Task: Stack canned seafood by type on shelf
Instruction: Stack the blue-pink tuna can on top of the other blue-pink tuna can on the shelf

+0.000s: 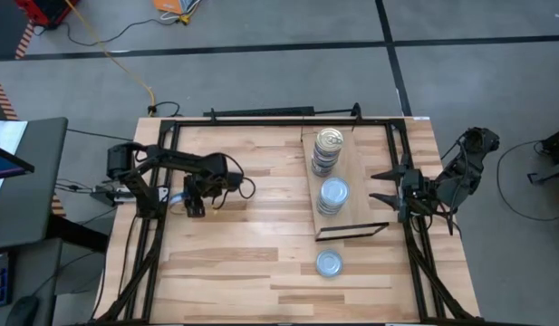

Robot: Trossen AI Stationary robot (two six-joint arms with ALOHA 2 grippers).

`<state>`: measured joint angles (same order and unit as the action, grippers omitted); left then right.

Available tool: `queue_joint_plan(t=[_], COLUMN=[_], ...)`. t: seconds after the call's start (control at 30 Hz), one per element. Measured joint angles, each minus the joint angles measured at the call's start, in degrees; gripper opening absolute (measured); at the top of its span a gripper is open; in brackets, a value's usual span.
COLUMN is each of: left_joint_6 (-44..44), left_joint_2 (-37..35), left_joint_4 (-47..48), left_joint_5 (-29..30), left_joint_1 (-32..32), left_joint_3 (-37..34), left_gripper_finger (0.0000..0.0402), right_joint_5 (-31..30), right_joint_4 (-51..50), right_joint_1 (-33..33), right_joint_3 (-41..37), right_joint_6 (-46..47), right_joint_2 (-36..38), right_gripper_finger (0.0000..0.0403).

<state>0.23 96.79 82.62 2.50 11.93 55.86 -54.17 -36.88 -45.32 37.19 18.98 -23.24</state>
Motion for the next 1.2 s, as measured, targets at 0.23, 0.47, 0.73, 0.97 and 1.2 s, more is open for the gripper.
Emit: queue_joint_plan(t=[0.23, 0.47, 0.73, 0.97, 1.2], left_joint_6=[0.8, -4.5, -13.7, -21.7, -24.3], left_joint_2=[0.0, -1.7, -15.0, -24.8, -19.0], left_joint_4=[1.1, -0.4, -23.7, -55.3, -96.7], left_joint_5=[-1.2, 0.4, 0.4, 0.4, 1.4], left_joint_1=[-2.0, -2.6, -1.2, -1.0, -0.7], left_joint_3=[0.0, 4.0, 9.6, 9.7, 9.0], left_gripper_finger=[0.0181, 0.0181, 0.0181, 0.0181, 0.0181], right_joint_5=[0.0, 0.0, 0.0, 0.0, -0.1], right_joint_4=[0.1, -0.6, -0.6, -0.8, 0.3], right_joint_1=[0.0, 0.0, 0.0, 0.0, 0.0], right_joint_3=[0.0, 0.0, 0.0, 0.0, 0.0], right_joint_6=[0.0, 0.0, 0.0, 0.0, 0.0], right_joint_2=[0.0, 0.0, 0.0, 0.0, 0.0], right_gripper_finger=[0.0277, 0.0277, 0.0277, 0.0277, 0.0277])
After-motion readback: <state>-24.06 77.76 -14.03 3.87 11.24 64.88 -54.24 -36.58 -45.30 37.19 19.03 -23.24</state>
